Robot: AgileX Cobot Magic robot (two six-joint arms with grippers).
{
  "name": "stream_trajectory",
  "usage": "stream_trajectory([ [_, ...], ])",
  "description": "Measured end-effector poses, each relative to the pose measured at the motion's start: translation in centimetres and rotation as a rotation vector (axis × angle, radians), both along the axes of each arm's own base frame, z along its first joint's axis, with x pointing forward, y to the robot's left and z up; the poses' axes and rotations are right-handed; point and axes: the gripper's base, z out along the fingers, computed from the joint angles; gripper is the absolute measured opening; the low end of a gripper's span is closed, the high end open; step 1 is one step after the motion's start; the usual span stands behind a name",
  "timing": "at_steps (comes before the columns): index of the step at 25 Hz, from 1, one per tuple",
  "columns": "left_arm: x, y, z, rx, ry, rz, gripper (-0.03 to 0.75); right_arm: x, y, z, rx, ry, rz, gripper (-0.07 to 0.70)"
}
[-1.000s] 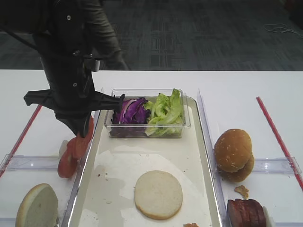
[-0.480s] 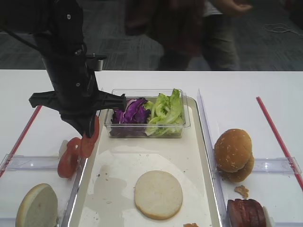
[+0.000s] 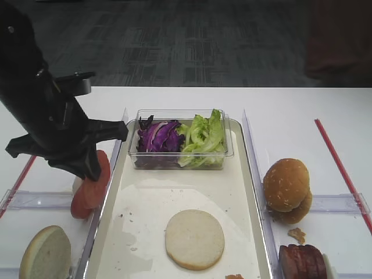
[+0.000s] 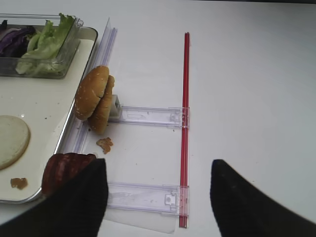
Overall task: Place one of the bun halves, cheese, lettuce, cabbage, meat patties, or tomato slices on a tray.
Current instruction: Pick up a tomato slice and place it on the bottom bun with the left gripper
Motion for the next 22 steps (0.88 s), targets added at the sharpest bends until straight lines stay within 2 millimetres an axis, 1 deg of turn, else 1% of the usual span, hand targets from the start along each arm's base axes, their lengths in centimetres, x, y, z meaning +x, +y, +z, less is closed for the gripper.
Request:
stream_trajectory([
  [4,-0.3,0.2,-0.2,-0.131,0.009,-0.015,0.003,0.0,0.0,0.0,0.0,0.0,0.0,0.468],
  [9,-0.5,-0.8,-0.1,-0.291,-0.004,-0.041,0.003,0.0,0.0,0.0,0.0,0.0,0.0,0.468],
  [13,-1.2,-1.5,-0.7,-0.399,0.015,-0.051,0.003,0.0,0.0,0.0,0.0,0.0,0.0,0.468],
  [18,-2.2,-1.9,-1.9,-0.495,0.025,-0.061,0.003,0.0,0.0,0.0,0.0,0.0,0.0,0.468],
  [22,-2.4,-2.1,-2.1,-0.528,0.014,-0.064,0.003,0.0,0.0,0.0,0.0,0.0,0.0,0.468],
])
